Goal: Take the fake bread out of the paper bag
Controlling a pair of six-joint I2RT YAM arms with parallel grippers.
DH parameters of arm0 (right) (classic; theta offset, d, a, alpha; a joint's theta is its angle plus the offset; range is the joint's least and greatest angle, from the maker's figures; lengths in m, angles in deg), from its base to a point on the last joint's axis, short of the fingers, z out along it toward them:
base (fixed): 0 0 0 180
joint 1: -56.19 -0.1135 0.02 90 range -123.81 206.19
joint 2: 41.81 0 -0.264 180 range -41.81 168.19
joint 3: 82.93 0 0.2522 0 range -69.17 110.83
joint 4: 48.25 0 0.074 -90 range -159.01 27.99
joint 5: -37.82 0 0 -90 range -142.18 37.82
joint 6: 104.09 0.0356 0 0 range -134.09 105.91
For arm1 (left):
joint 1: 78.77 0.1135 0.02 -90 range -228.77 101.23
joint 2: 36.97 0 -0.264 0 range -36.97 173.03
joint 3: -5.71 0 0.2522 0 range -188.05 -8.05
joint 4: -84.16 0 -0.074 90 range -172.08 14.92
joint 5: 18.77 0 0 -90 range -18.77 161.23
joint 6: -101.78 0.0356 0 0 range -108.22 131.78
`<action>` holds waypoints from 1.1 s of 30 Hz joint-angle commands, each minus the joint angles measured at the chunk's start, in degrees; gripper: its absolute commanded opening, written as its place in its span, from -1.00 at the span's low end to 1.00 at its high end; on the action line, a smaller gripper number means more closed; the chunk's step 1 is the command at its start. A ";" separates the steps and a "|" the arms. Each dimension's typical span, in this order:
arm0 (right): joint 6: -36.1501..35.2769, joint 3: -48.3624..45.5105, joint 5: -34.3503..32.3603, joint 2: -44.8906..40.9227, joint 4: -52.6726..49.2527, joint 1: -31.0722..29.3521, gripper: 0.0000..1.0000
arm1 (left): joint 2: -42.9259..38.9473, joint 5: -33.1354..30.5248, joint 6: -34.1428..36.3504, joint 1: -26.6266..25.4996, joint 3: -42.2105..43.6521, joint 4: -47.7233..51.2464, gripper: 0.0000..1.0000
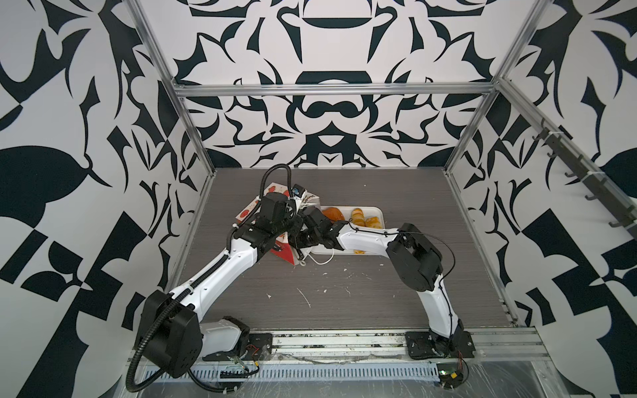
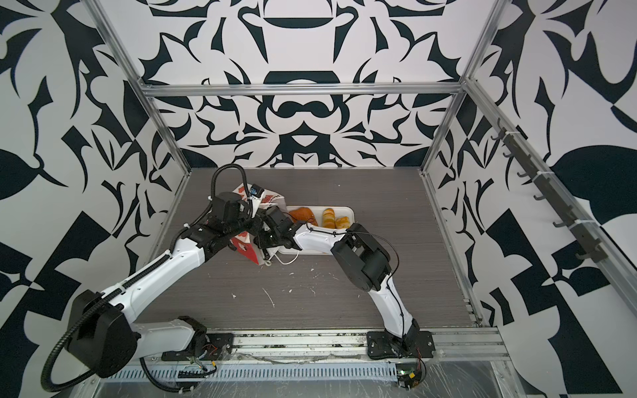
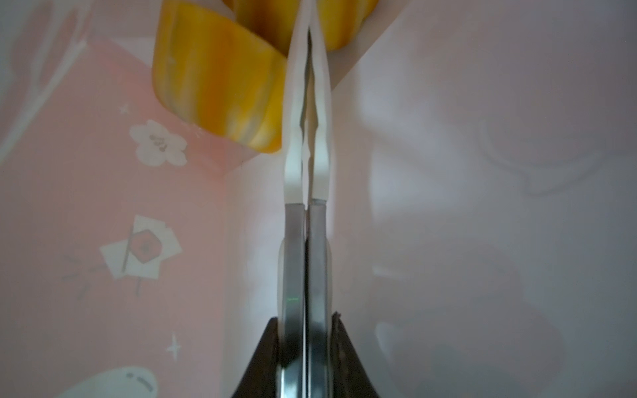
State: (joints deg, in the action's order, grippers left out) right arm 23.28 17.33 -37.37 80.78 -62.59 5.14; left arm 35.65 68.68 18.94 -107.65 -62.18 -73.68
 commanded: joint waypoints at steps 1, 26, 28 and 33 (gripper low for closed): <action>-2.55 -1.60 -1.61 -6.78 3.24 -0.71 -0.70 | -1.69 1.02 0.70 -0.47 -0.39 0.07 -1.00; -4.41 -17.69 -5.36 -22.74 -3.04 -0.14 -0.80 | -0.73 -0.18 2.16 -0.47 -0.89 0.47 -1.00; -5.46 -16.86 -5.90 -22.36 -4.01 -0.18 -0.80 | -0.64 -0.14 2.25 -0.47 -0.82 0.30 -1.00; -11.76 -12.04 -9.53 -19.44 -8.00 -0.26 -0.64 | -0.64 0.52 2.07 -0.47 -1.31 0.62 -1.00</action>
State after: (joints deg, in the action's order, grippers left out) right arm 16.50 0.81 -43.58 61.35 -69.70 5.06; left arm 34.99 68.51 20.82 -108.05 -62.18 -73.09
